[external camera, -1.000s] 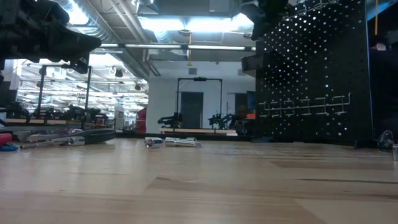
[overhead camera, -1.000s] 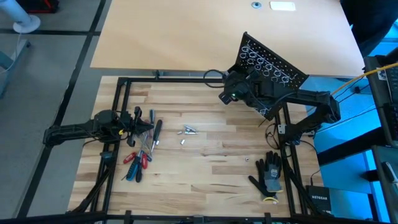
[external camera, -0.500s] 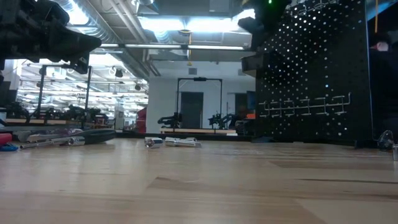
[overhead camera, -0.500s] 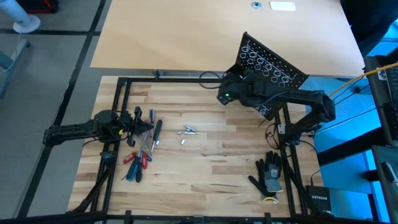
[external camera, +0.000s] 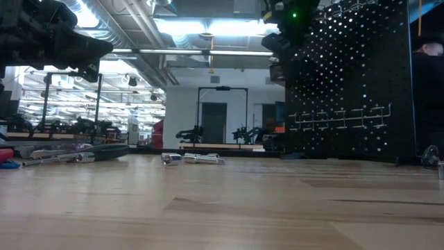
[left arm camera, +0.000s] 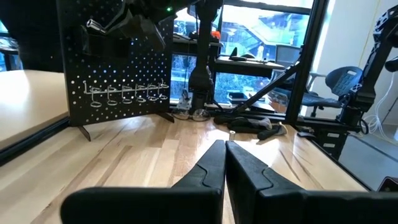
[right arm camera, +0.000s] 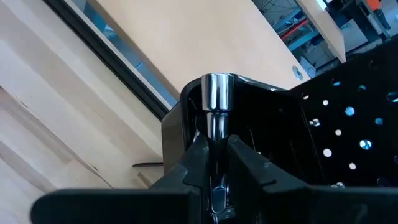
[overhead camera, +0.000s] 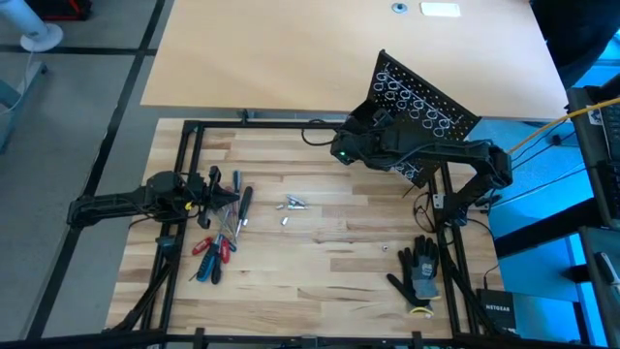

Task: Hang tools onto peg board
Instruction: Put the extension bar into the black pegboard bin

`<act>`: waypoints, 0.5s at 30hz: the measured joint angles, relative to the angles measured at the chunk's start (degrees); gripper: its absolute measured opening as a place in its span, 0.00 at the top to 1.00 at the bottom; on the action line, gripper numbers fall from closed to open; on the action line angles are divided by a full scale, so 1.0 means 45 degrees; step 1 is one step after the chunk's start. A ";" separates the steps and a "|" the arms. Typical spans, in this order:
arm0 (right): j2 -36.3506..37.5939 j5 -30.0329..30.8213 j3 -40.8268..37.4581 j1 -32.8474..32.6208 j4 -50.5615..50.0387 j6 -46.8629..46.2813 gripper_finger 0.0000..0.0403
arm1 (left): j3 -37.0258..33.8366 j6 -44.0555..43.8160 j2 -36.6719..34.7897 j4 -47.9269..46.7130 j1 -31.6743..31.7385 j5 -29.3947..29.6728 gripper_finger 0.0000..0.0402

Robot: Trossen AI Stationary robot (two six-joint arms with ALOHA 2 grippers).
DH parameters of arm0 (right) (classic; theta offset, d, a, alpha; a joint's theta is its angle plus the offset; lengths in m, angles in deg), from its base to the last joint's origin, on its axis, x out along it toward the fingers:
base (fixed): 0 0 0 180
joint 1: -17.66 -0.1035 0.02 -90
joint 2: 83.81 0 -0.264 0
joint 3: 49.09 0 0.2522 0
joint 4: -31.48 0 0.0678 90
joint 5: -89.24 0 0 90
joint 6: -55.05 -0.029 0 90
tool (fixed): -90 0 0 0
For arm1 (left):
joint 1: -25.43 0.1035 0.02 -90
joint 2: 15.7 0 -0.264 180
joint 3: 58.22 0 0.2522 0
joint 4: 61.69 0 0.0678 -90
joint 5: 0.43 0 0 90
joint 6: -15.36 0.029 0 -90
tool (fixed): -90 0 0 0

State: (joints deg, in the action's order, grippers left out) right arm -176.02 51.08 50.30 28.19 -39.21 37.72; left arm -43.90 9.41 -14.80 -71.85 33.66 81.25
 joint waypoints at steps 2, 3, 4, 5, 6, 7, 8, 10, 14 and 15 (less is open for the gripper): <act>0.0000 0.0038 0.0000 0.0000 -0.0029 -0.0228 0.89 | 0.0000 -0.0011 -0.0002 0.0005 -0.0001 0.0000 1.00; 0.0000 0.0099 0.0000 0.0000 -0.0042 -0.0354 0.89 | -0.0001 -0.0011 -0.0003 0.0005 -0.0004 0.0002 1.00; 0.0000 0.0161 0.0000 0.0000 -0.0056 -0.0419 0.88 | 0.0000 -0.0011 0.0000 0.0004 -0.0001 0.0001 1.00; 0.0000 0.0176 0.0000 0.0000 -0.0067 -0.0466 0.86 | 0.0000 -0.0013 -0.0003 0.0003 0.0000 0.0002 1.00; 0.0000 0.0197 0.0000 0.0000 -0.0074 -0.0565 0.85 | -0.0001 -0.0011 -0.0003 0.0010 -0.0003 0.0000 1.00; 0.0000 0.0204 0.0000 0.0000 -0.0078 -0.0736 0.82 | -0.0004 -0.0011 -0.0003 0.0004 -0.0005 0.0004 1.00; 0.0000 0.0241 0.0000 0.0000 -0.0083 -0.0830 0.80 | 0.0000 -0.0011 -0.0003 -0.0005 -0.0005 0.0000 1.00; 0.0000 0.0268 0.0000 0.0004 -0.0083 -0.0907 0.74 | -0.0003 -0.0013 -0.0003 0.0006 -0.0001 0.0001 1.00; 0.0027 0.0394 0.0002 0.0000 -0.0063 -0.0757 0.65 | -0.0001 -0.0011 -0.0002 0.0005 0.0000 0.0001 1.00; 0.0034 0.0387 0.0047 -0.0002 -0.0103 -0.0722 0.63 | 0.0000 -0.0011 -0.0001 0.0003 -0.0002 0.0002 1.00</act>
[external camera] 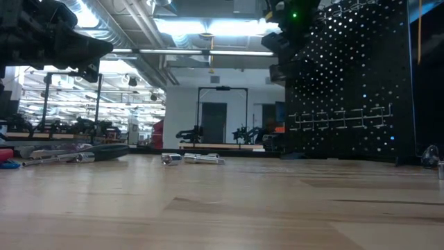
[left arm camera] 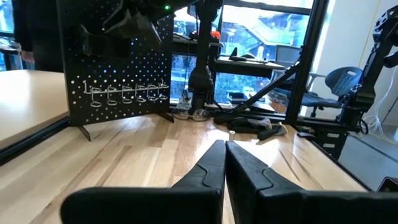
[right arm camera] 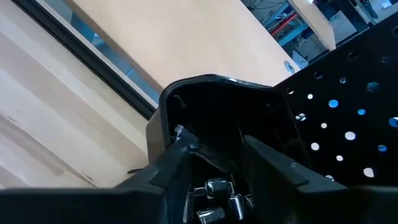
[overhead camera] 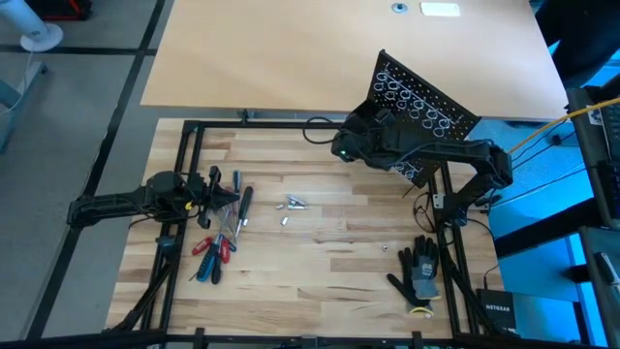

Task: Hang tools onto peg board
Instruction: Put the extension bar into the black pegboard bin

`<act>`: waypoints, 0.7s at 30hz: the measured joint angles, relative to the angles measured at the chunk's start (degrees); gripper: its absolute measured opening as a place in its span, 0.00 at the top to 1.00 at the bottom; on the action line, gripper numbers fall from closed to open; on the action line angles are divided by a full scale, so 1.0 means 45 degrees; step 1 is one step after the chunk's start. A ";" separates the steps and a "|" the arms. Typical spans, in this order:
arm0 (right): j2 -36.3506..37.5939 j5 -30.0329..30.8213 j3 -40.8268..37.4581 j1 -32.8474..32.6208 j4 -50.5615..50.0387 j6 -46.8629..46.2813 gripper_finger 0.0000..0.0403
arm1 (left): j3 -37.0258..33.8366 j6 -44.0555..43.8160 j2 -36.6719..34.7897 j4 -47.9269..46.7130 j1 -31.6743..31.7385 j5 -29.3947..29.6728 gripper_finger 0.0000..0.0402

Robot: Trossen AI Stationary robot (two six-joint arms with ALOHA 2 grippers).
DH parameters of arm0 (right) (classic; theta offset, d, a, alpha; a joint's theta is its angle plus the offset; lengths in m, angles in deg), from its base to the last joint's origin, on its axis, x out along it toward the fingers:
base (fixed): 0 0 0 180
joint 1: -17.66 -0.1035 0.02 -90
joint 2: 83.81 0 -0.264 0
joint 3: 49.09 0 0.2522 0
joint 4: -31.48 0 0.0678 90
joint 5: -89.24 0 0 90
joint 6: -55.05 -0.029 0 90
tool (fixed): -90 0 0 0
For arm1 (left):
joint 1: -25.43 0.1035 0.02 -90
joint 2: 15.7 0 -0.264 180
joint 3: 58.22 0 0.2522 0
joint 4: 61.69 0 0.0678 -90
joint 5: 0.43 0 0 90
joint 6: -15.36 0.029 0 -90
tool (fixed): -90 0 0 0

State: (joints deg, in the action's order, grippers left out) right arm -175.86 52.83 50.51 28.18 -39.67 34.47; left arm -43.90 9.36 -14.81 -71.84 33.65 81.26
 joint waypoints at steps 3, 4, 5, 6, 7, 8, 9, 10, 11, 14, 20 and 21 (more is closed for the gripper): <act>0.0000 -0.0307 0.0388 -0.0009 -0.0243 0.0049 0.60 | 0.0000 0.0030 0.0002 0.0002 0.0002 -0.0002 1.00; 0.0000 -0.0607 0.0579 -0.0080 -0.0263 0.0067 0.60 | 0.0000 0.0034 0.0003 -0.0002 -0.0003 -0.0002 1.00; 0.0000 -0.0879 0.0760 -0.0115 -0.0240 0.0235 0.59 | 0.0000 0.0034 -0.0002 0.0002 -0.0003 0.0000 1.00; 0.0000 -0.1228 0.0950 -0.0175 -0.0241 0.0400 0.59 | -0.0001 0.0030 0.0000 0.0004 0.0000 -0.0001 1.00; 0.0000 -0.1568 0.1133 -0.0301 -0.0244 0.0646 0.59 | 0.0000 0.0013 -0.0001 0.0002 -0.0001 -0.0002 1.00; 0.0000 -0.1814 0.1298 -0.0428 -0.0236 0.0783 0.59 | -0.0002 0.0010 0.0001 0.0000 0.0000 -0.0002 1.00; 0.0000 -0.1908 0.1483 -0.0580 -0.0250 0.0869 0.59 | 0.0000 0.0002 -0.0001 0.0002 0.0001 -0.0001 1.00; 0.0000 -0.1900 0.1671 -0.0776 -0.0244 0.0936 0.59 | -0.0003 0.0004 0.0002 0.0000 0.0001 -0.0002 1.00; 0.0001 -0.1870 0.1843 -0.0984 -0.0225 0.0974 0.59 | 0.0000 0.0019 -0.0002 0.0002 0.0000 0.0000 1.00; 0.0015 -0.1932 0.2129 -0.1685 0.0057 0.0977 0.59 | 0.0000 0.0079 0.0002 0.0002 -0.0003 -0.0002 1.00; 0.0015 -0.4236 0.1324 -0.3093 0.1955 0.1009 0.59 | 0.0000 0.0015 0.0000 0.0002 0.0001 -0.0002 1.00; 0.0015 -0.4620 0.0935 -0.3295 0.2515 0.1029 0.59 | 0.0000 0.0002 -0.0002 0.0002 -0.0003 0.0001 1.00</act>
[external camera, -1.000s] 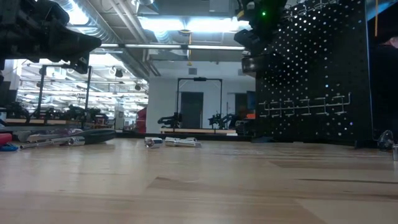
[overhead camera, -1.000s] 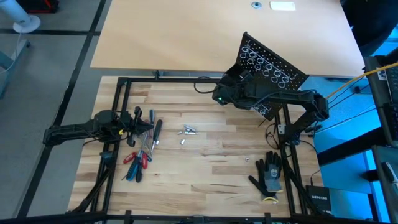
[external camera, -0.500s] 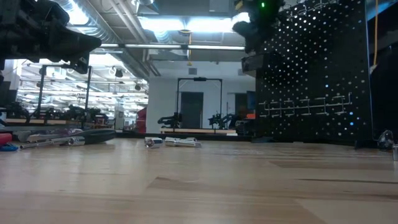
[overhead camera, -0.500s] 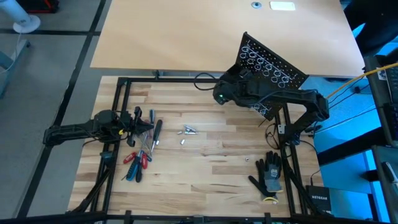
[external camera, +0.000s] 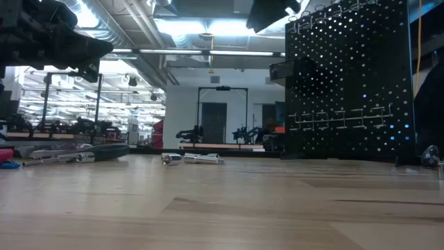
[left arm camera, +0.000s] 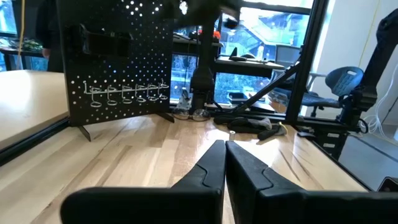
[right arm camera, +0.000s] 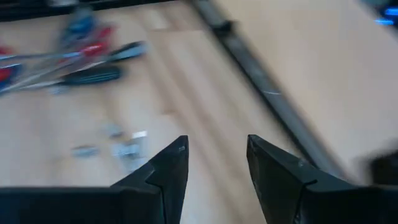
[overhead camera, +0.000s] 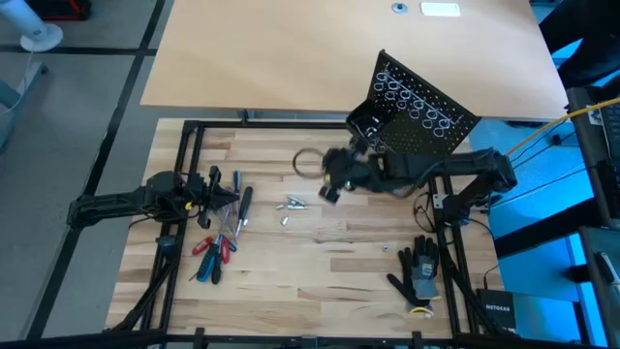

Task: Hang tools onto peg board
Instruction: Put the extension bar into the black pegboard bin

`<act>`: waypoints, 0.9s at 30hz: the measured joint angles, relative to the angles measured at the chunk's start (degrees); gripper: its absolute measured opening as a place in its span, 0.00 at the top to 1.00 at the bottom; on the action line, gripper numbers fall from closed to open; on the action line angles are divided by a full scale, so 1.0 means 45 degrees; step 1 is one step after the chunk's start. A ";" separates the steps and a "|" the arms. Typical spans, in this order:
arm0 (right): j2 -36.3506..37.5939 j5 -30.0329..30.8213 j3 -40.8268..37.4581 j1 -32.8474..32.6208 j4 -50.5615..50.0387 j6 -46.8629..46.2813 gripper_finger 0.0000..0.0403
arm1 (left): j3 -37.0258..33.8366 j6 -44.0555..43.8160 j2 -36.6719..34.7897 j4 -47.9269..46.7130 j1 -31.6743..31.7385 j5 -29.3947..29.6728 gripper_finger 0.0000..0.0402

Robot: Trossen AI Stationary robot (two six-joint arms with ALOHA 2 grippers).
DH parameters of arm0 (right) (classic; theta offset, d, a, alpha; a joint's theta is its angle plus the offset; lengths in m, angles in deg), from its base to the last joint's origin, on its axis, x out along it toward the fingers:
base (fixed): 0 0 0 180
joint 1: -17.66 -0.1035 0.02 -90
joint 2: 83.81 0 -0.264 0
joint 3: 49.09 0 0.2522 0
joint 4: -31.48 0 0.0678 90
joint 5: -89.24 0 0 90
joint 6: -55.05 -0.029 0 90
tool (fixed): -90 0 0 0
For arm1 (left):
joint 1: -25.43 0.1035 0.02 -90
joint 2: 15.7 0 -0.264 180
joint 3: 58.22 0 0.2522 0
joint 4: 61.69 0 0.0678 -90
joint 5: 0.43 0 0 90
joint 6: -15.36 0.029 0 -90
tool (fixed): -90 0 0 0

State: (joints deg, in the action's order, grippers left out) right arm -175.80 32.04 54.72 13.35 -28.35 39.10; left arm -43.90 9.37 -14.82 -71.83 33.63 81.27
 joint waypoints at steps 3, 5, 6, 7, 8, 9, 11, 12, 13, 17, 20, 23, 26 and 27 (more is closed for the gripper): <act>-0.0005 -0.0966 -0.1400 -0.0538 0.1954 0.0556 0.59 | 0.0000 -0.0006 0.0004 0.0000 0.0001 -0.0003 1.00; -0.0005 -0.1236 -0.2580 -0.0783 0.3723 0.0973 0.59 | 0.0000 -0.0006 0.0005 0.0000 0.0001 -0.0003 1.00; -0.0005 -0.1250 -0.3230 -0.0876 0.4615 0.1071 0.59 | -0.0001 -0.0006 0.0000 -0.0005 0.0000 -0.0003 1.00; -0.0008 -0.1284 -0.3893 -0.0935 0.5510 0.1181 0.59 | 0.0000 -0.0001 0.0002 0.0001 0.0002 -0.0001 1.00; -0.0012 -0.1352 -0.4552 -0.0993 0.6476 0.1227 0.59 | 0.0000 0.0028 0.0005 0.0005 0.0000 -0.0003 1.00; -0.0015 -0.1502 -0.5161 -0.0978 0.7447 0.1275 0.59 | 0.0000 0.0083 0.0005 0.0000 0.0005 0.0001 1.00; -0.0015 -0.1977 -0.6334 -0.0962 0.9462 0.1282 0.59 | -0.0003 0.0185 0.0000 0.0008 0.0000 -0.0002 1.00; -0.0015 -0.2154 -0.6844 -0.0953 1.0346 0.1281 0.59 | 0.0000 0.0301 0.0000 0.0005 0.0000 -0.0001 1.00; -0.0022 -0.2210 -0.7338 -0.0953 1.1247 0.1290 0.59 | 0.0000 0.0372 0.0003 0.0005 0.0003 0.0000 1.00; -0.0565 -0.2496 -0.8400 -0.0953 1.4141 0.1756 0.59 | 0.0000 0.0377 0.0002 0.0007 0.0005 0.0002 1.00; -0.1386 -0.2857 -0.8369 -0.0953 1.4871 0.2069 0.59 | -0.0002 0.0377 0.0000 0.0040 0.0005 0.0002 1.00; -0.2149 -0.3123 -0.8121 -0.0953 1.4850 0.2400 0.59 | 0.0000 0.0363 0.0000 0.0059 0.0000 0.0002 1.00; -0.2737 -0.3205 -0.7923 -0.0931 1.4846 0.2635 0.59 | 0.0000 0.0357 0.0001 0.0062 0.0001 0.0002 1.00; -0.2907 -0.3214 -0.7851 -0.0881 1.4789 0.2657 0.59 | -0.0001 0.0353 0.0005 0.0053 0.0005 0.0002 1.00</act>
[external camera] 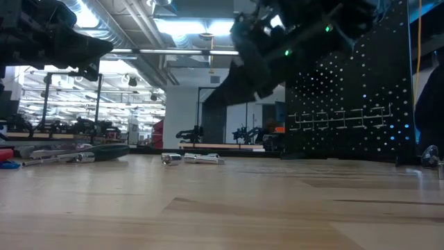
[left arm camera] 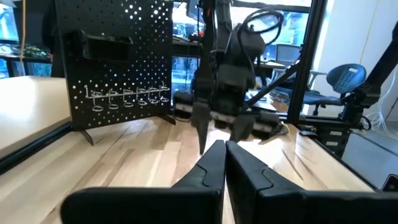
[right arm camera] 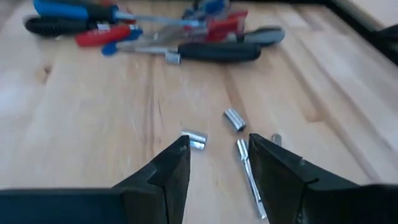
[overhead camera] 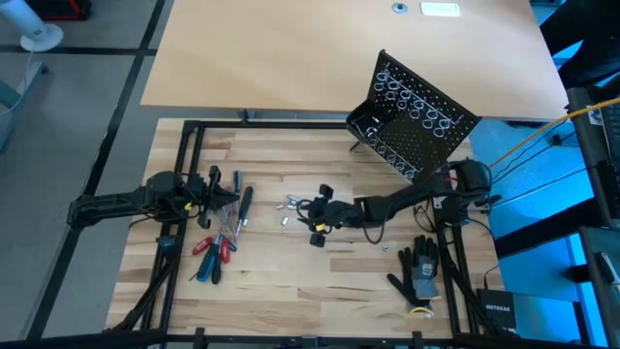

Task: Hang tools onto peg board
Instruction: Put the extension bar into the black pegboard bin

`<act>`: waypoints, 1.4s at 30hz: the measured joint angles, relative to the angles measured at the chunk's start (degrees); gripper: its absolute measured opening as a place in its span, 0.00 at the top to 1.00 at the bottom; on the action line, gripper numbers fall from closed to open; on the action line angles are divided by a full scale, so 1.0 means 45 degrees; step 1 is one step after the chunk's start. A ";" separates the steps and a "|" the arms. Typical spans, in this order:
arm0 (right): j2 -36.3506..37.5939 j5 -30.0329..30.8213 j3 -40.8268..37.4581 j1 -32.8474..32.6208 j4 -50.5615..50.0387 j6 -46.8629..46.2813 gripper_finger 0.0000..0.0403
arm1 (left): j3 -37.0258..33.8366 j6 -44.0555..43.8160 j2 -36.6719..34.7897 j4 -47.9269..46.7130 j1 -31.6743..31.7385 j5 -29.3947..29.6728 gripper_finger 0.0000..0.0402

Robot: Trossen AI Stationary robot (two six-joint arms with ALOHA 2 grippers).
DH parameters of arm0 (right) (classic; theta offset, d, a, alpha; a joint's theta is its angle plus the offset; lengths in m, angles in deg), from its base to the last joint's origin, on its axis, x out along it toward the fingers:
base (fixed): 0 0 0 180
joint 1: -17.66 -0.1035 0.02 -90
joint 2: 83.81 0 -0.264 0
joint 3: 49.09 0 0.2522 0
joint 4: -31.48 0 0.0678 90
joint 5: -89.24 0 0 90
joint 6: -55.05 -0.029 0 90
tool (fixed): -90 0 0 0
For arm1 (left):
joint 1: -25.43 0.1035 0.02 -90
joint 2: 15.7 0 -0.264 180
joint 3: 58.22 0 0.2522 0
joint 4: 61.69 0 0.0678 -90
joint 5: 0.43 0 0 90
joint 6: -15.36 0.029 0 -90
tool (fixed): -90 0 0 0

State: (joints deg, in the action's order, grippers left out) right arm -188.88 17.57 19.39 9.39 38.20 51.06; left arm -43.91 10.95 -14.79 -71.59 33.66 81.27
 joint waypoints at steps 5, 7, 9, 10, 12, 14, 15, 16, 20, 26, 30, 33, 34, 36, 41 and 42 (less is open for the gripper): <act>-0.0792 -0.0359 0.0335 0.0338 -0.0007 -0.0034 0.59 | -0.0001 -0.0018 -0.0005 0.0016 -0.0003 0.0000 1.00; -0.1064 -0.0559 0.0418 0.0481 -0.0017 -0.0091 0.59 | 0.0001 -0.0019 0.0000 0.0002 -0.0005 -0.0005 1.00; -0.1270 -0.0574 0.0465 0.0661 -0.0023 -0.0365 0.59 | 0.0001 -0.0019 -0.0004 0.0007 -0.0005 -0.0001 1.00; -0.1359 -0.0583 0.0468 0.0762 -0.0022 -0.0470 0.59 | 0.0001 -0.0019 -0.0004 0.0005 -0.0005 -0.0004 1.00; -0.1516 -0.0603 0.0471 0.0931 0.0000 -0.0685 0.59 | 0.0001 -0.0019 -0.0001 0.0005 0.0000 0.0000 1.00; -0.1736 -0.0691 0.0474 0.1088 0.0012 -0.0733 0.59 | 0.0000 -0.0019 -0.0002 0.0011 -0.0002 0.0000 1.00; -0.1870 -0.0790 0.0475 0.1165 -0.0002 -0.0779 0.59 | 0.0001 -0.0019 -0.0003 0.0005 -0.0002 0.0000 1.00; -0.1999 -0.0918 0.0476 0.1232 0.0011 -0.0870 0.59 | 0.0001 -0.0019 -0.0005 0.0016 -0.0002 0.0000 1.00; -0.2576 -0.1569 0.0477 0.1457 0.0226 -0.1122 0.59 | 0.0001 -0.0019 -0.0004 0.0008 -0.0001 0.0000 1.00; -0.2868 -0.1542 0.0627 0.1452 0.0198 -0.1115 0.59 | 0.0001 -0.0019 -0.0003 0.0013 -0.0003 0.0000 1.00; -0.2868 -0.1551 0.0627 0.1452 0.0165 -0.1054 0.60 | 0.0001 -0.0019 0.0000 0.0010 0.0000 0.0000 1.00; -0.2868 -0.1556 0.0632 0.1452 -0.0004 -0.1049 0.63 | 0.0001 -0.0019 -0.0004 0.0010 0.0000 0.0000 1.00; -0.2859 -0.1560 0.0641 0.1452 -0.0089 -0.1045 0.66 | 0.0001 -0.0019 -0.0005 0.0015 0.0000 0.0000 1.00; -0.2849 -0.1596 0.0646 0.1452 -0.0214 -0.1038 0.71 | 0.0001 -0.0019 -0.0004 0.0011 0.0000 0.0000 1.00; -0.2829 -0.1628 0.0646 0.1438 -0.0441 -0.1008 0.88 | 0.0001 -0.0019 -0.0001 0.0015 0.0000 -0.0001 1.00; -0.2829 -0.1623 0.0641 0.1438 -0.0459 -0.1001 0.90 | 0.0001 -0.0019 -0.0004 0.0014 0.0000 -0.0004 1.00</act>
State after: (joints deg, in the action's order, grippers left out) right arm -201.61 10.27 22.28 15.86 36.13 46.56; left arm -43.90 10.87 -14.81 -71.53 33.66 81.25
